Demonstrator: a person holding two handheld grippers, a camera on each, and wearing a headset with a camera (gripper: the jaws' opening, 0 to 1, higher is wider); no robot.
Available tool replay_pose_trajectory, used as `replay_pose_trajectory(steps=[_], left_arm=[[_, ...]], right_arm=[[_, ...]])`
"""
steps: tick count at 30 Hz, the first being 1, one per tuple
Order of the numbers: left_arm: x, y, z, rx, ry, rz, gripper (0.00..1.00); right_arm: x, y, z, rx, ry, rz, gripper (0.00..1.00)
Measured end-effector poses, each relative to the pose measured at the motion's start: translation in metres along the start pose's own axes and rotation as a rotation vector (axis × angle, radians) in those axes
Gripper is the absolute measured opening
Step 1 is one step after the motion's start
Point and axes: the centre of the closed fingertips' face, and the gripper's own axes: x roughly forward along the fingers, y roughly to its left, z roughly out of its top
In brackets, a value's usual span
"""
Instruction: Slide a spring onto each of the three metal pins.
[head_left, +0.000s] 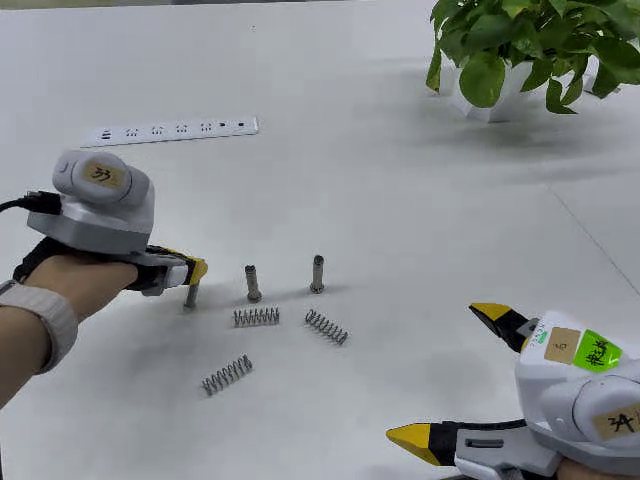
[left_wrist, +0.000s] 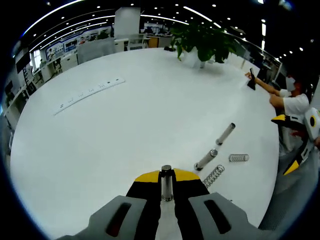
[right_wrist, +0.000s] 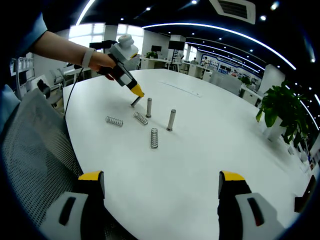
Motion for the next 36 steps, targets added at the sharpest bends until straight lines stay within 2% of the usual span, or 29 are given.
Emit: replay_pose_trajectory(steps=[13,15,17,21,29,36], left_arm=[[-0.013,0.001,-0.008,-0.010,-0.041,0.011,0.08],[-0.014,0.003,-0.009,0.001,-0.040,0.014,0.08],[-0.016,-0.001,-0.011,0.007,-0.040,0.015,0.08],[-0.014,0.006,-0.008,0.041,-0.041,0.029,0.08],[-0.015,0.000,-0.012,0.098,-0.031,0.039,0.08],[-0.016,-0.001,-0.014,0.116,-0.039,0.049,0.08]], right_arm=[[0.000,0.002,0.000,-0.004,0.004,0.006,0.96],[0.001,0.002,0.000,-0.005,0.005,0.007,0.96],[0.001,0.002,-0.001,-0.008,0.007,0.008,0.96],[0.001,0.002,-0.001,-0.006,0.006,0.008,0.96],[0.001,0.003,-0.001,-0.008,0.009,0.009,0.96],[0.001,0.002,-0.001,-0.009,0.010,0.009,0.96]])
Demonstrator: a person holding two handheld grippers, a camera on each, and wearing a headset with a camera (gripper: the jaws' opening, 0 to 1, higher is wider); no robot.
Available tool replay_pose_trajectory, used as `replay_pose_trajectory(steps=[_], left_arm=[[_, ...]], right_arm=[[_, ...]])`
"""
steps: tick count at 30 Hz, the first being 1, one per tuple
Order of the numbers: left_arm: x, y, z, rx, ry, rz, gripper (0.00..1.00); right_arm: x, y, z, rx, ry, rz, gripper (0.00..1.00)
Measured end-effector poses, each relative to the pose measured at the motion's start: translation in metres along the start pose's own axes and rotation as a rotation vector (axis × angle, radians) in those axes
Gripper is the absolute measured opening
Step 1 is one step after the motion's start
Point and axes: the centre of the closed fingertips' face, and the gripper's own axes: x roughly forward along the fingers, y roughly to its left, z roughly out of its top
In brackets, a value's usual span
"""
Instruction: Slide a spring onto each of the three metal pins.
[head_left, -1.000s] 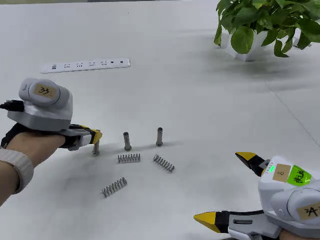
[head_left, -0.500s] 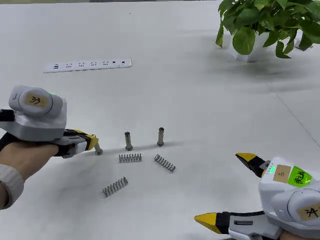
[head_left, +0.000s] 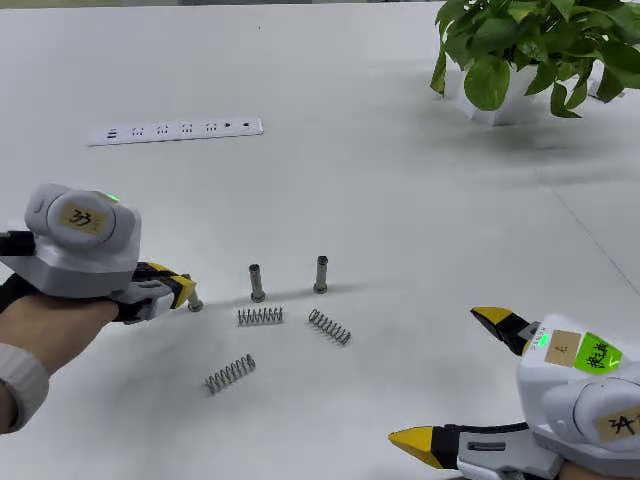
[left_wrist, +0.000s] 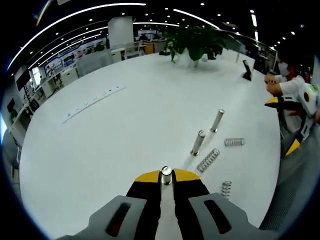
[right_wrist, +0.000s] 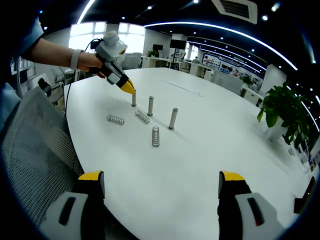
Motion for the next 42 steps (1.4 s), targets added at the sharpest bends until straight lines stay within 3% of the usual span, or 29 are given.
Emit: replay_pose_trajectory(steps=[13,31,39,42], left_arm=[[-0.0014,-0.0022,-0.0006,0.015,-0.043,0.009,0.08],[-0.0026,-0.0043,0.0012,0.018,-0.060,-0.004,0.10],[-0.0023,-0.0043,0.0018,0.019,-0.067,-0.001,0.25],[-0.0027,-0.0054,0.0050,-0.017,-0.090,-0.006,0.33]], right_arm=[[-0.0001,0.0004,-0.0004,-0.002,0.002,0.002,0.95],[-0.0003,0.0015,0.0000,0.001,0.000,0.007,0.95],[-0.0001,0.0016,0.0001,0.001,0.001,0.007,0.95],[0.0000,0.0022,0.0000,0.004,0.001,0.010,0.96]])
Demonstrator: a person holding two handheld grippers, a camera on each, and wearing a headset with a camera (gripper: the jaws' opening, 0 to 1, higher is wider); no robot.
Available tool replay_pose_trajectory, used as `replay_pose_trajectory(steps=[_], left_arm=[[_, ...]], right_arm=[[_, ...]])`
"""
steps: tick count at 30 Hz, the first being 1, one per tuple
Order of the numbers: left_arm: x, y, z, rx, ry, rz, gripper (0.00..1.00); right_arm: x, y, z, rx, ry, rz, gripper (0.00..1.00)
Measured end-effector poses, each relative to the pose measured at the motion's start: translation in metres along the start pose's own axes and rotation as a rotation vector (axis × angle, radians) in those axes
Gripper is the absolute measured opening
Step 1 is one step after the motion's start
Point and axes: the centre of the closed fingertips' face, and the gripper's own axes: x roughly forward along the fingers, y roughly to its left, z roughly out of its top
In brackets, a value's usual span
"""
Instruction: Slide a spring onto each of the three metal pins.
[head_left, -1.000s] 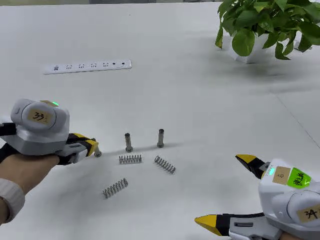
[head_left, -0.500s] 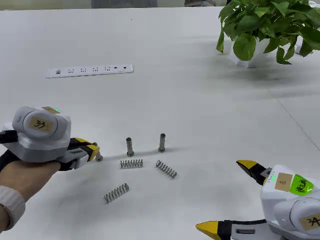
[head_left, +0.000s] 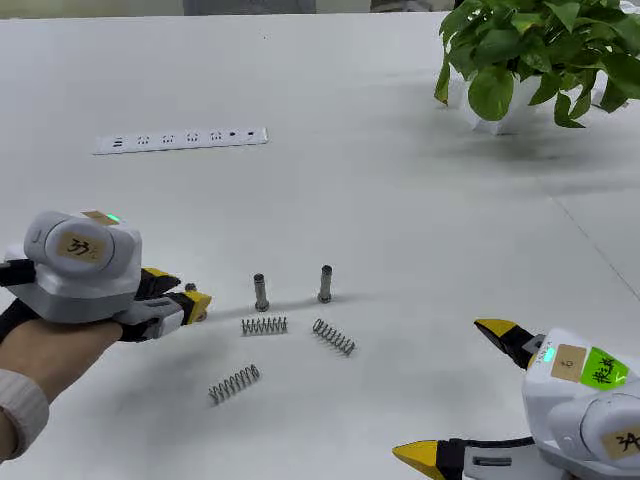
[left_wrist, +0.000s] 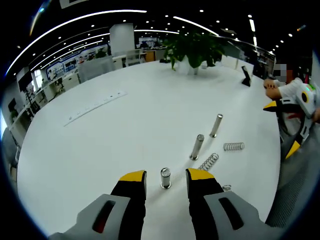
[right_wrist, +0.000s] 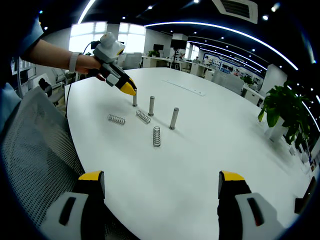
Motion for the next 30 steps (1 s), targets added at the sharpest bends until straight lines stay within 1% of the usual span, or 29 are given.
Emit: replay_pose_trajectory(steps=[2,4,5,6,7,8,10,12,13,15,16,18,19,22,25,27,28,30], left_arm=[[-0.001,0.002,0.001,-0.006,-0.018,0.003,0.45],[-0.001,0.002,0.002,-0.003,-0.027,0.001,0.55],[-0.002,0.003,0.003,-0.013,-0.035,-0.004,0.58],[-0.003,0.002,0.004,-0.024,-0.044,-0.013,0.61],[-0.004,-0.001,0.008,-0.029,-0.065,-0.028,0.66],[-0.006,-0.002,0.009,-0.031,-0.070,-0.032,0.69],[-0.007,-0.005,0.009,-0.009,-0.074,-0.046,0.77],[-0.009,-0.006,0.009,0.015,-0.085,-0.062,0.85],[-0.010,-0.007,0.010,0.016,-0.087,-0.066,0.90],[-0.010,-0.011,0.010,0.022,-0.092,-0.073,0.96],[-0.012,-0.011,0.011,0.021,-0.101,-0.088,0.98],[-0.014,-0.010,0.011,0.012,-0.113,-0.094,1.00],[-0.016,-0.010,0.012,0.006,-0.117,-0.103,1.00],[-0.021,-0.015,0.011,0.016,-0.127,-0.118,1.00],[-0.027,-0.017,0.009,0.044,-0.125,-0.116,1.00],[-0.030,-0.014,0.009,0.041,-0.135,-0.119,1.00],[-0.031,-0.017,0.008,0.039,-0.136,-0.119,1.00],[-0.035,-0.018,0.007,0.037,-0.142,-0.117,1.00]], right_arm=[[0.000,0.000,0.000,-0.003,0.001,0.001,0.96],[0.000,0.000,0.000,-0.003,0.000,0.001,0.96],[0.000,0.000,0.000,-0.001,-0.001,0.001,0.96],[0.000,0.000,0.000,0.000,-0.002,-0.001,0.96],[0.000,0.000,0.000,0.002,-0.003,-0.001,0.96],[0.000,0.000,0.000,0.004,-0.004,-0.001,0.96],[0.000,0.000,0.000,0.002,-0.003,-0.001,0.96],[0.000,0.000,0.000,0.000,-0.002,0.000,0.96],[0.000,0.000,0.000,0.000,-0.002,0.000,0.96],[0.000,0.000,0.000,0.004,-0.003,0.001,0.97],[0.000,0.000,0.000,0.005,-0.004,0.001,0.97],[0.000,0.000,0.000,0.002,-0.003,0.001,0.97],[0.000,0.000,0.000,0.002,-0.003,0.001,0.97],[0.000,0.000,0.001,0.004,-0.005,0.001,0.97],[0.000,0.000,0.002,0.010,-0.011,0.000,0.97],[0.000,-0.001,0.003,0.015,-0.016,-0.001,0.97],[0.000,-0.001,0.003,0.018,-0.018,-0.001,0.97],[-0.001,-0.001,0.003,0.024,-0.021,-0.002,0.97]])
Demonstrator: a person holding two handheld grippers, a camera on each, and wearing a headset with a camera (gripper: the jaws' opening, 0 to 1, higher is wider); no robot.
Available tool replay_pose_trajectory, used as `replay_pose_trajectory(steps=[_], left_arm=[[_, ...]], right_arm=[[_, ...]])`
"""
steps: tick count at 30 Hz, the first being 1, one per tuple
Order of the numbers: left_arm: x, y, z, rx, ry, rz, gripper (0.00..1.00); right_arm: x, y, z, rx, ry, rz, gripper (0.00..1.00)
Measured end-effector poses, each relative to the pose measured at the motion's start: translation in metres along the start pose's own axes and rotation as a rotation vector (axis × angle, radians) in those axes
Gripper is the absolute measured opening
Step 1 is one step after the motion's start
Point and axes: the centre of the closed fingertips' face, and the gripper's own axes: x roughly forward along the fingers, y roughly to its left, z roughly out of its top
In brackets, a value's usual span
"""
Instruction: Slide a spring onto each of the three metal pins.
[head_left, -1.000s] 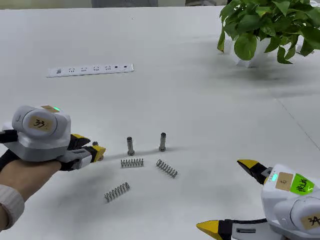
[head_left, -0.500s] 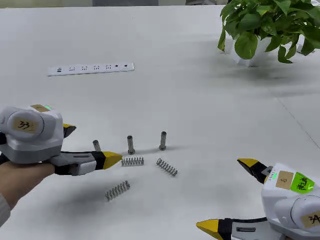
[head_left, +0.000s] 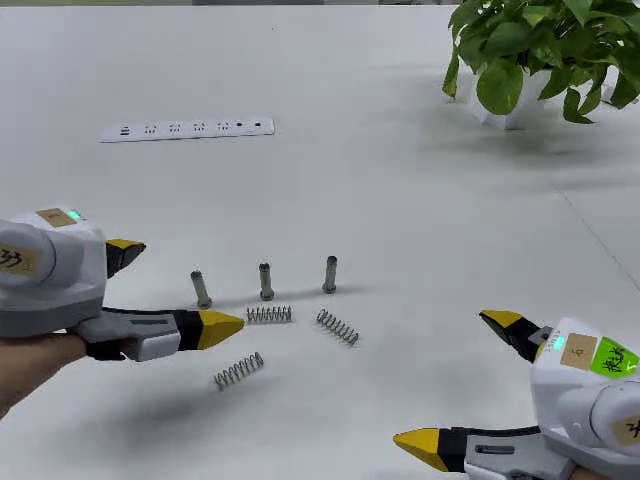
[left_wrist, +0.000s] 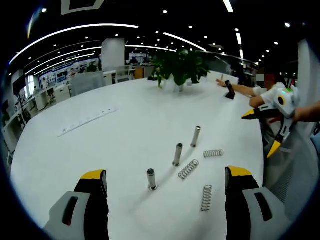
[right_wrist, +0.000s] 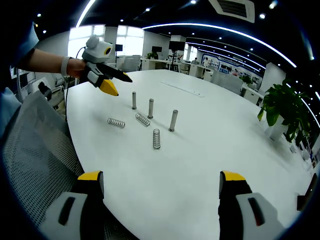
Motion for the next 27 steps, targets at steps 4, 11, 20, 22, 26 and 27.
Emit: replay_pose_trajectory(steps=[4,11,20,22,26,27], left_arm=[[-0.006,-0.003,-0.004,-0.002,-0.004,0.001,1.00],[-0.018,-0.014,-0.019,-0.008,0.007,-0.005,0.96],[-0.021,-0.030,-0.051,-0.029,0.065,-0.021,0.95],[-0.018,-0.031,-0.058,-0.027,0.082,-0.024,0.95],[-0.016,-0.038,-0.065,-0.014,0.104,-0.027,0.92],[-0.014,-0.041,-0.068,-0.003,0.115,-0.031,0.92]], right_arm=[[-0.001,-0.001,0.002,0.005,-0.010,-0.005,0.97],[-0.003,-0.007,0.008,0.035,-0.052,-0.018,0.98],[-0.006,-0.009,0.019,0.069,-0.116,-0.025,0.99],[-0.006,-0.009,0.019,0.066,-0.115,-0.026,0.99],[-0.006,-0.008,0.019,0.062,-0.111,-0.025,0.99],[-0.006,-0.009,0.018,0.061,-0.108,-0.025,0.99]])
